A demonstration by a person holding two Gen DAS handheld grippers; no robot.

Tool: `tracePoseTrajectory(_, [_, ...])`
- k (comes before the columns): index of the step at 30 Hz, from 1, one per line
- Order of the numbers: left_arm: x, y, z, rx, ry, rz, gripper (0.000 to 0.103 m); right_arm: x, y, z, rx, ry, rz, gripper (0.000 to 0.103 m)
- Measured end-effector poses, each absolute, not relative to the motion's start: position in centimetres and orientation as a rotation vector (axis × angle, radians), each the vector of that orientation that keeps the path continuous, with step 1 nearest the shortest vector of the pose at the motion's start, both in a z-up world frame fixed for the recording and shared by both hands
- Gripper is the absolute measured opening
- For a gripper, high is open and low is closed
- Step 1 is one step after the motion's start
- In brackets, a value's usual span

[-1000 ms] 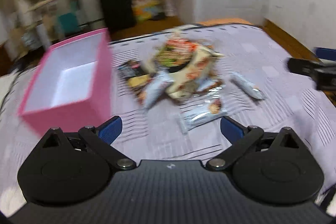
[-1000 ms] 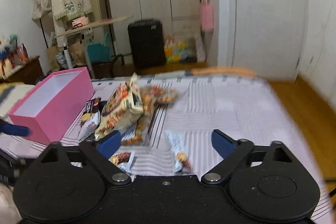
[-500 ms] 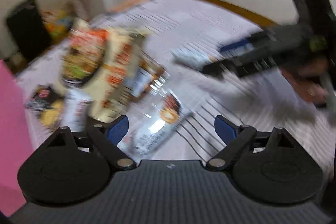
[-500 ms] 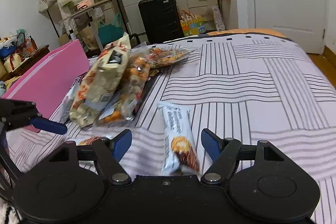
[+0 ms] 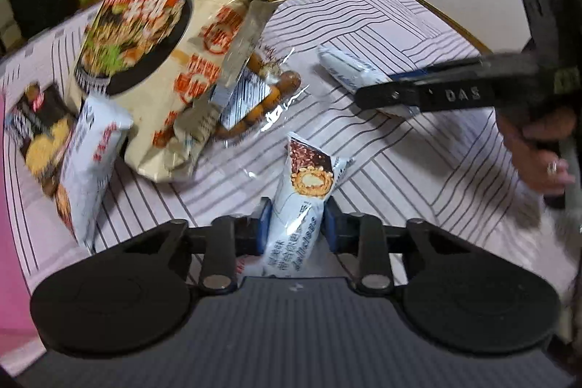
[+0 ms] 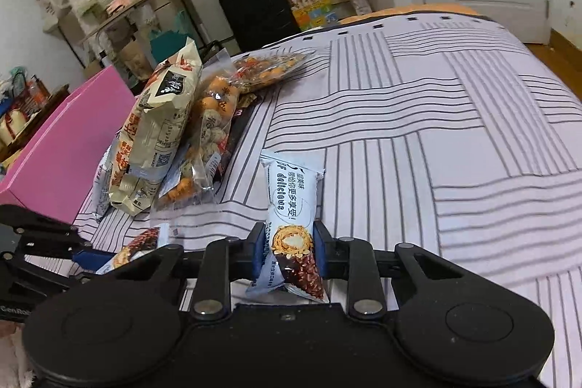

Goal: Organize snacks
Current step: 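Grasp a white snack bar with the right tool while the left tool grasps another, then carry both white snack bars into the pink box and open both tools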

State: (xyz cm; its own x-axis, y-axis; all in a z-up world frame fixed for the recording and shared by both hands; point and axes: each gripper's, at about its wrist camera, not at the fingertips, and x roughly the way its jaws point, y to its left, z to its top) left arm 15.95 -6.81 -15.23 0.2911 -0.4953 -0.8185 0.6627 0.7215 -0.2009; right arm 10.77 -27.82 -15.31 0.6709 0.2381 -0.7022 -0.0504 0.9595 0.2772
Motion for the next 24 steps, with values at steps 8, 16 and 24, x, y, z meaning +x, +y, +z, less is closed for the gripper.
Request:
tracePoseTrajectory(8, [13.7,-5.1,-13.6,0.103,1.014,-0.696,0.026,8.4,-26.3,-13.6,0.226,0.804,0.165,0.031])
tracePoseTrajectory(16, [11.8,-2.1,-11.6,-0.021,1.038,-0.582,0.026,6.8,-23.7,-11.8,0.238,0.885,0.254,0.031])
tracePoseTrajectory(24, [9.6,2.0,-9.9,-0.107,1.085,-0.488,0.026,5.5,-20.7,-8.7,0.241,0.947,0.372,0.031])
